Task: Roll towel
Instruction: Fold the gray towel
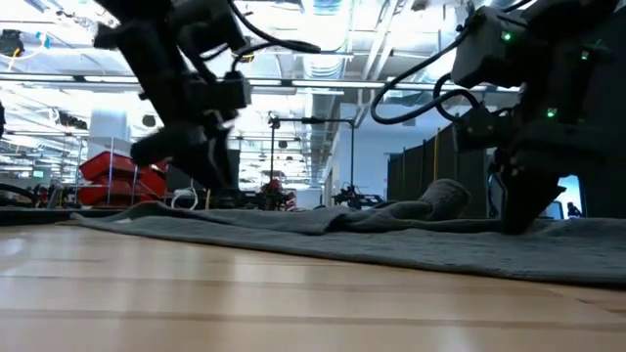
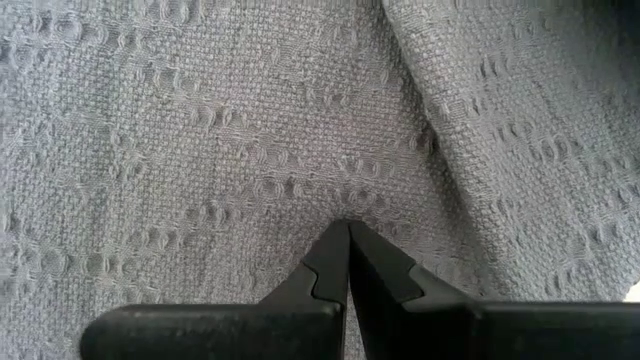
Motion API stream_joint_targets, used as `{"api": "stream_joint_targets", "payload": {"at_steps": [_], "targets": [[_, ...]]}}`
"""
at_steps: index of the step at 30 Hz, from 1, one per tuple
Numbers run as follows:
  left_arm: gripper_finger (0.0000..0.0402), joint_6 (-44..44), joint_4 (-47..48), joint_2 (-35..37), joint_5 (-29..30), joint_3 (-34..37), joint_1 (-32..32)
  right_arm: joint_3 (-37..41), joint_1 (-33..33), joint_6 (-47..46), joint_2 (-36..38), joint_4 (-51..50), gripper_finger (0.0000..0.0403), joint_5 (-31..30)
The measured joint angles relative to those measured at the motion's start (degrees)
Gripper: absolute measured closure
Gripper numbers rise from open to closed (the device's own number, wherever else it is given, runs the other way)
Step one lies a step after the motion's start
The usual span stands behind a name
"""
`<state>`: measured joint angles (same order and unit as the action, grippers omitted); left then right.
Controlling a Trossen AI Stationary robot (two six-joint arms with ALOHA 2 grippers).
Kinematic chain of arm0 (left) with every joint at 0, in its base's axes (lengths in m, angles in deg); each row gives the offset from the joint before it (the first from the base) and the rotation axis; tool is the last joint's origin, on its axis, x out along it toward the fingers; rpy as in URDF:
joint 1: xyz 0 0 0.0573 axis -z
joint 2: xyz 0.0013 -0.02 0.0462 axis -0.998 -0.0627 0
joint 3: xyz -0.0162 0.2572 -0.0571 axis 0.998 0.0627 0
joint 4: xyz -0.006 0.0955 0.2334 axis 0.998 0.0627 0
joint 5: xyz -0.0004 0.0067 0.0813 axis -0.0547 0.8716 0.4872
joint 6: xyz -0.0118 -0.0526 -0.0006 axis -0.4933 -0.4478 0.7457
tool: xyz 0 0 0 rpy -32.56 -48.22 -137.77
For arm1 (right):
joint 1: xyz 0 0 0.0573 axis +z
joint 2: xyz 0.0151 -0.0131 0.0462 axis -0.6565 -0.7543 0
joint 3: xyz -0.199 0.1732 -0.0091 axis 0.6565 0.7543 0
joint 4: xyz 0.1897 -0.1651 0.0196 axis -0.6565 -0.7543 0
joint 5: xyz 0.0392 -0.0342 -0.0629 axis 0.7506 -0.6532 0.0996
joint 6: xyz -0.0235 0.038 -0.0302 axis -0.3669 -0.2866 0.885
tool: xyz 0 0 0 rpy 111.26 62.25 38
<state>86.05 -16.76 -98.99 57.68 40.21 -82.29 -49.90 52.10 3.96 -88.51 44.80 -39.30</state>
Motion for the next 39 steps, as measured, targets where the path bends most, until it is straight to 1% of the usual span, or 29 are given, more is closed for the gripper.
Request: {"api": "stream_joint_targets", "payload": {"at_steps": [3, 4, 8, 10, 12, 14, 19, 23, 24, 26, 28, 30, 31, 34, 39], "targets": [[0.0244, 2.4, -5.8, -2.5, -0.5, -0.2, -1.3, 0.0, 0.0, -0.1, 0.0, 0.3, 0.0403, 0.0], [0.0244, 2.7, -8.3, -3.2, -2.2, -0.5, -2.0, 0.0, 0.0, -0.2, 0.0, 0.7, 0.0403, 0.1], [0.0244, 3.7, -15.8, -6.6, -14.6, -1.6, -4.4, 0.0, 0.2, -0.3, 0.0, 1.2, 0.0403, 0.1], [0.0244, 4.2, -18.3, -8.8, -17.4, -2.4, -5.3, 0.0, 0.2, -0.3, 0.0, 1.3, 0.0403, 0.1], [0.0244, 5.2, -20.0, -10.7, -18.4, -3.8, -6.0, 0.0, 0.1, -0.3, 0.0, 2.2, 0.0403, 0.2], [0.0244, 5.9, -21.4, -13.0, -18.6, -5.5, -6.4, 0.0, 0.1, -0.3, 0.0, 2.7, 0.0403, 0.3], [0.0244, 6.9, -21.2, -18.1, -18.6, -8.9, -6.8, 0.0, 0.1, -0.3, 0.0, 2.8, 0.0403, 0.3], [0.0248, 7.1, -18.6, -21.1, -17.8, -11.1, -6.9, 0.0, 0.1, -0.3, 0.0, 2.8, 0.0403, 0.3], [0.0254, 7.1, -18.2, -21.5, -17.4, -11.5, -6.9, 0.0, 0.1, -0.3, 0.0, 2.8, 0.0403, 0.3], [0.0279, 7.2, -17.7, -22.0, -16.6, -12.1, -6.8, 0.0, 0.1, -0.3, 0.0, 2.8, 0.0403, 0.3], [0.0319, 7.4, -17.5, -22.1, -15.5, -12.6, -6.9, 0.0, 0.1, -0.3, 0.0, 2.8, 0.0403, 0.3], [0.0368, 8.1, -16.9, -22.2, -14.0, -13.1, -6.9, 0.0, 0.1, -0.3, 0.0, 2.9, 0.0403, 0.3], [0.0384, 8.2, -16.3, -22.2, -13.1, -13.6, -6.9, 0.0, 0.1, -0.3, 0.0, 2.9, 0.0403, 0.2], [0.0395, 8.5, -13.1, -21.5, -9.5, -15.7, -6.9, 0.0, 0.1, -0.3, 0.0, 2.9, 0.0403, 0.2], [0.04, 8.7, -5.0, -19.0, -8.5, -19.8, -7.3, 0.0, 0.2, -0.3, 0.0, 3.0, 0.0403, 0.2]]}}
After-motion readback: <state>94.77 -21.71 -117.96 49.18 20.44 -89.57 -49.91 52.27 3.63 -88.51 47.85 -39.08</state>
